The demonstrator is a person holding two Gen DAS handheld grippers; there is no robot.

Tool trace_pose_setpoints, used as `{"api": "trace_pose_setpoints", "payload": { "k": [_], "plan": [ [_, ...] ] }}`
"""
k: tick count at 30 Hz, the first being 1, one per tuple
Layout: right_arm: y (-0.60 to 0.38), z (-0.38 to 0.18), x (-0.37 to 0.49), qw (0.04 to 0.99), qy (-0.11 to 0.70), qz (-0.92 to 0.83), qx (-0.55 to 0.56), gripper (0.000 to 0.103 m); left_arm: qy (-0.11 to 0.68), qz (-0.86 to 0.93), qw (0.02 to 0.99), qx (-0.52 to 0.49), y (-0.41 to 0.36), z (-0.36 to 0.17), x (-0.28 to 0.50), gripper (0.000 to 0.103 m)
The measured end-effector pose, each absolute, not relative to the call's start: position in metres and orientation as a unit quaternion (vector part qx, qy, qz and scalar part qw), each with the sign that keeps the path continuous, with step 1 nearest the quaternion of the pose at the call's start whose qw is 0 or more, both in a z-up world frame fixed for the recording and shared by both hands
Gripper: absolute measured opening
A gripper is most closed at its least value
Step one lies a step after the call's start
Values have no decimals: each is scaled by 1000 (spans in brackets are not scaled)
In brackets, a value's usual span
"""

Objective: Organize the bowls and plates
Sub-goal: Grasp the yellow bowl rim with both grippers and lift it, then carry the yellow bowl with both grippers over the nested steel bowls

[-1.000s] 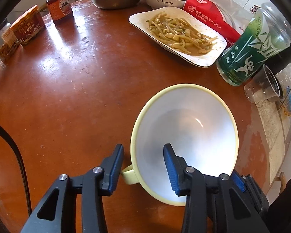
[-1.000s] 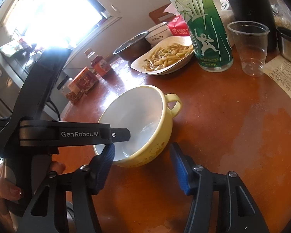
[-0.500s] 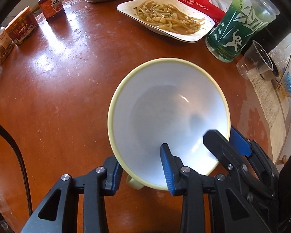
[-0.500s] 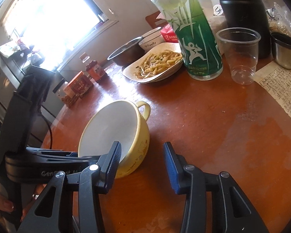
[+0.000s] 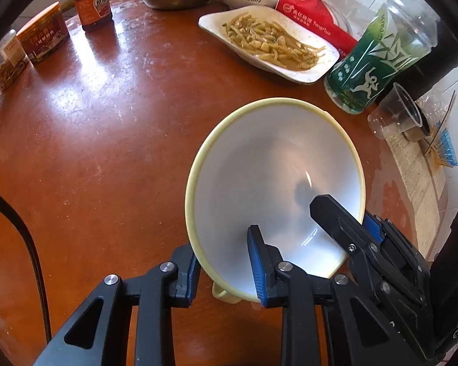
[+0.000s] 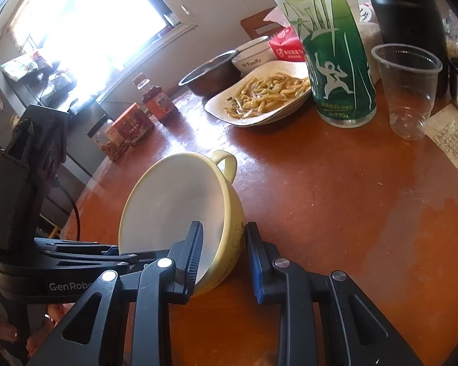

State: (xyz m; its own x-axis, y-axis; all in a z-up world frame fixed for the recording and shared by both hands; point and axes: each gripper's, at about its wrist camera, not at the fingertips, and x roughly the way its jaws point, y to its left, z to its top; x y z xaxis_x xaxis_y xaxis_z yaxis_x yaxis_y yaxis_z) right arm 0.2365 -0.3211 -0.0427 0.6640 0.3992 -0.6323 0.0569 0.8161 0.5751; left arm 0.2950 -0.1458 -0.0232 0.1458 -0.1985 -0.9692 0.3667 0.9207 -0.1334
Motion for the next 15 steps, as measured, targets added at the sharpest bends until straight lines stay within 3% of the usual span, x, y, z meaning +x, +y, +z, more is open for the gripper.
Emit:
{"api": "trace_pose_setpoints", "payload": {
  "k": [15],
  "plan": [
    [-317, 7, 210, 887, 352, 117, 275, 29, 570, -189, 797, 58, -132, 39, 255, 29]
  ]
}}
